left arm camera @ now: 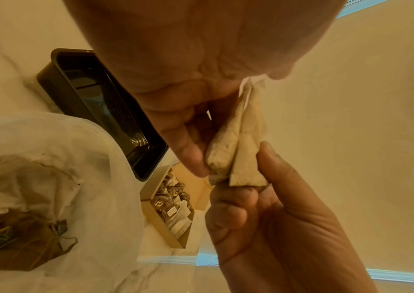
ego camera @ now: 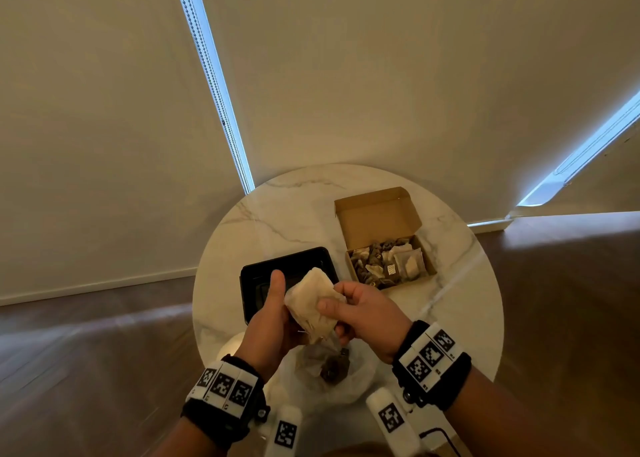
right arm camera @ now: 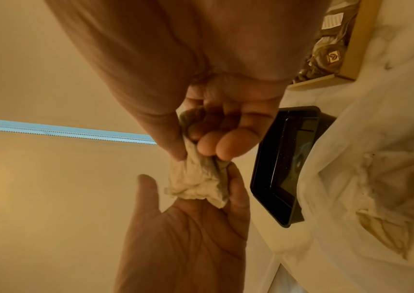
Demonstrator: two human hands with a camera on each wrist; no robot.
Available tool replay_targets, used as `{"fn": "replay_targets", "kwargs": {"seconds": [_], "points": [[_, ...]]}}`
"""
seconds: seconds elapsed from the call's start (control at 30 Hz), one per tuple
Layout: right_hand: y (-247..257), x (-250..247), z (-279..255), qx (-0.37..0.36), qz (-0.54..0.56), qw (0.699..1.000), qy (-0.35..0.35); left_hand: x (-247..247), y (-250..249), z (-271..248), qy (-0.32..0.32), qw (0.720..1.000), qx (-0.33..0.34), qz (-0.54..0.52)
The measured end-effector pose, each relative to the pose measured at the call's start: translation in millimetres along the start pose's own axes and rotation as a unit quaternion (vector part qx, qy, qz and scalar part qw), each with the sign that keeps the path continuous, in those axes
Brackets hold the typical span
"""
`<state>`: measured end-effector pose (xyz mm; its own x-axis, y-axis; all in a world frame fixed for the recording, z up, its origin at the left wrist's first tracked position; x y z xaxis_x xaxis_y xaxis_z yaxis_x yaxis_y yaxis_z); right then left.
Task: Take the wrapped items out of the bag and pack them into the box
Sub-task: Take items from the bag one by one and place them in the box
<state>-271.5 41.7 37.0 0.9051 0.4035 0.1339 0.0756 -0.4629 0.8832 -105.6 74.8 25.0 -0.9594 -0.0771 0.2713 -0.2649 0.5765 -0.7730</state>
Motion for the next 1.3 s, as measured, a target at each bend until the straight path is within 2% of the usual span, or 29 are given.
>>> {"fn": "replay_targets", "kwargs": {"seconds": [0.1,0.23,0.3,0.37,0.43,0.5,0.57,0.63,0.73,0.8,0.9,1.1,1.2,1.3], "points": [[-2,-2,0,-0.007,-0.039,0.999,-0.011,4,-2,-3,0.016,0.996,0.051,0.074],[-3,-5,-2,-0.016,-0.126,0.992,-0.016,6,-2,-2,-0.019,0.968,0.137,0.210],[-4,-10,-4,-0.041,-0.250,0.967,-0.033,5,-3,-3,-0.024,0.935,0.181,0.304],[-6,-16,-7,-0.066,-0.335,0.938,-0.051,2,-2,-4,-0.012,0.883,0.213,0.418],[-6,-21,-10,-0.077,-0.340,0.935,-0.058,2,1,-4,0.017,0.845,0.219,0.487],[-9,-26,-10,-0.076,-0.325,0.941,-0.053,4,1,-5,0.039,0.828,0.220,0.515],[-11,-28,-12,-0.073,-0.300,0.951,-0.035,7,0,-6,0.049,0.827,0.225,0.513],[-16,-29,-15,-0.077,-0.267,0.961,-0.015,11,-2,-9,0.053,0.850,0.222,0.475],[-21,-32,-21,-0.087,-0.268,0.959,-0.007,15,1,-9,0.039,0.884,0.200,0.421],[-25,-37,-24,-0.084,-0.282,0.955,-0.018,16,5,-7,0.031,0.885,0.186,0.426],[-31,-46,-26,-0.075,-0.288,0.954,-0.022,19,10,-4,0.034,0.872,0.181,0.454],[-41,-51,-26,-0.055,-0.213,0.975,0.036,31,15,4,0.036,0.862,0.183,0.472],[-49,-55,-24,-0.050,-0.177,0.981,0.053,40,17,8,0.037,0.867,0.183,0.462],[-50,-64,-22,-0.047,-0.188,0.980,0.047,42,20,14,0.027,0.889,0.164,0.427]]}}
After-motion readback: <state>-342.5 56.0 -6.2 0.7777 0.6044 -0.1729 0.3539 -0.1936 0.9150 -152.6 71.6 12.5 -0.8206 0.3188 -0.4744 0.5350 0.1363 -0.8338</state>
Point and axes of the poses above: each hand's wrist, its own z-axis towards the middle knuckle, its own x-axis out of the palm, y = z × x, the point moved 3 cm from there along z, towards the middle knuckle
